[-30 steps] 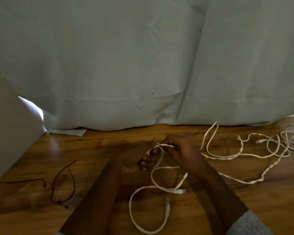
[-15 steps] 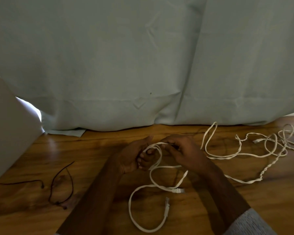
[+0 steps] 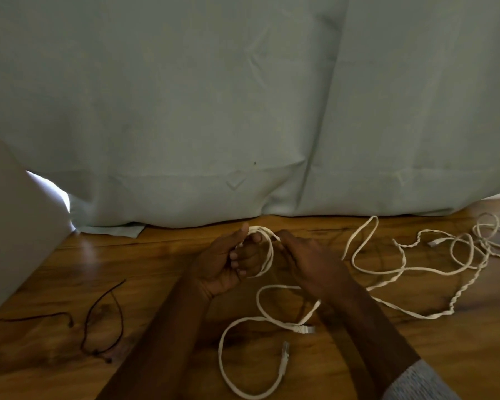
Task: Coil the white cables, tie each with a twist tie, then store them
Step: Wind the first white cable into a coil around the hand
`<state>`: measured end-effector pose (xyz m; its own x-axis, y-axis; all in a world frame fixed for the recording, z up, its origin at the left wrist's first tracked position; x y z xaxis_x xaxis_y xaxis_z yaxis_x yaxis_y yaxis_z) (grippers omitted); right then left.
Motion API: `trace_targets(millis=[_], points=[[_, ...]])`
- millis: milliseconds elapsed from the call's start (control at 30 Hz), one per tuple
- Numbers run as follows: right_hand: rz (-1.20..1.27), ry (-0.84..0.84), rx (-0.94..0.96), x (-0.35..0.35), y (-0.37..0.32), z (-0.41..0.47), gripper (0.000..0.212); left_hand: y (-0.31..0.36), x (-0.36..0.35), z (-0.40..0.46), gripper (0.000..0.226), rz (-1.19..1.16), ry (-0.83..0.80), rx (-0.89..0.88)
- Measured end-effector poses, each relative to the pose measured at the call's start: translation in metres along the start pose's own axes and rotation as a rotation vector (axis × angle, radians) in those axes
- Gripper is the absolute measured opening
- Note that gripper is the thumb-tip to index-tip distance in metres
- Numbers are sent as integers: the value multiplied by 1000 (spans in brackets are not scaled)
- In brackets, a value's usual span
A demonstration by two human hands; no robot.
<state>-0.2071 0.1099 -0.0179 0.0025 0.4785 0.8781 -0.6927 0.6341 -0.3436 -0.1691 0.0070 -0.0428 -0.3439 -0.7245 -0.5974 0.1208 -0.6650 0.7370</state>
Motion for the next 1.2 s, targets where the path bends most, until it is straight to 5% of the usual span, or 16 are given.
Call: trace_targets(millis=[133,533,767,900,1033,1200], points=[[-93,-102,-51,-14,7,2,43,11,-13,11,30,12,-5,-97],[-351,-321,46,-38,-11,-9,32,58,44,7,14,-2,591,-548],[-325,-355,178,-36,-39,-12,31,61,49,-3,22,123,732,-671],[-293,-370,248,-41,-49,-14,29,58,35,-1,26,270,727,-694],[-164,-326,345,-36,-60,-17,22,52,21,-1,23,664,685,-624],[21,-213,393,-14,-67,-23,25,18,6,0,21,854,386,-369]])
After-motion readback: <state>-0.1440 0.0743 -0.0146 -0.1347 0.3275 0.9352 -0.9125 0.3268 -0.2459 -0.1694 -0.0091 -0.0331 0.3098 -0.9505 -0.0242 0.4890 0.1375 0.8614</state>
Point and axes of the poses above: each hand's wrist, its own z-axis towards the middle knuckle, its own x-axis out of the back of the hand, y = z × x, the point moved 9 cm from there along z, towards the middle knuckle, and after that the axes turned 10 degrees about -x, right-handed, at the moved point
